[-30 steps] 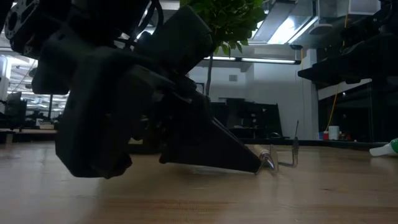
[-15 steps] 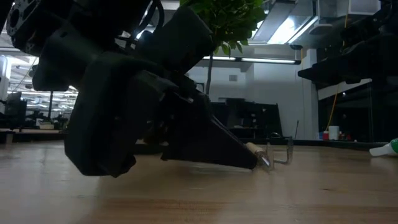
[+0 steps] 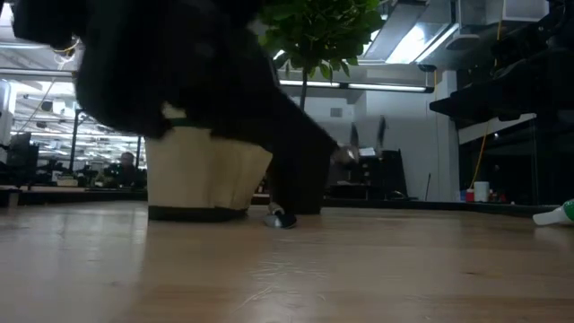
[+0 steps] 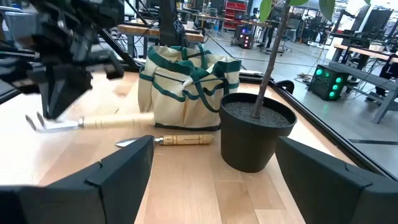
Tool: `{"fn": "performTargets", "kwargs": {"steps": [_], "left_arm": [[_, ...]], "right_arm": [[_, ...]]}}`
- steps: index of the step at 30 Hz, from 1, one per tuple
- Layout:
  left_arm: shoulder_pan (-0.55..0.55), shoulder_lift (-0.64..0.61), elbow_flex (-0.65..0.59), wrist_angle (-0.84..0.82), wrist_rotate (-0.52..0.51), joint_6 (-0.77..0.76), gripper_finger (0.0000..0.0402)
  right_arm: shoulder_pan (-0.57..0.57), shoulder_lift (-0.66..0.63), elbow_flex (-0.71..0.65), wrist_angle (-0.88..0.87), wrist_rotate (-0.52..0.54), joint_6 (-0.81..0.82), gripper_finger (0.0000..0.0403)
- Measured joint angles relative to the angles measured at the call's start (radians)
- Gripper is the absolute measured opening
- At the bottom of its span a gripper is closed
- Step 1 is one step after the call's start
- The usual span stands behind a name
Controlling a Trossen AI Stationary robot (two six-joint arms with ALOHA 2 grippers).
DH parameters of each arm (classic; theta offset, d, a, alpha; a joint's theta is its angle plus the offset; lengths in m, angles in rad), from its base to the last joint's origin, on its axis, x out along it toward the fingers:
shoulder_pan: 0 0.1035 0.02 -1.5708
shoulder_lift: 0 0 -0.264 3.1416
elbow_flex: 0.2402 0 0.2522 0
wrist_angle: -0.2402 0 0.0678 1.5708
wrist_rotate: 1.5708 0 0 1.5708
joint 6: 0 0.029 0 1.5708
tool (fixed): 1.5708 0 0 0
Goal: Pick & Place Garden tools in Gardening bag
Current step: Put the brown hand rake into the white bag
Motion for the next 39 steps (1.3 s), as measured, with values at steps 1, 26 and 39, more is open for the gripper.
{"fn": "performTargets", "kwargs": {"steps": [1, 26, 39], "left_arm": [[-0.008, -0.019, 0.0, -0.017, -0.008, 0.0, 0.0004], [-0.183, -0.373, 0.0, -0.315, -0.312, 0.104, 0.0004], [-0.171, -0.541, -0.09, -0.474, -0.355, 0.062, 0.0004]], "right_arm": [[0.0, 0.0, 0.0, 0.0, 0.0, 0.0, 0.0341], [0.0, 0.0, 0.0, 0.0, 0.0, 0.0, 0.0341], [0.0, 0.0, 0.0, 0.0, 0.0, 0.0, 0.0341]]}}
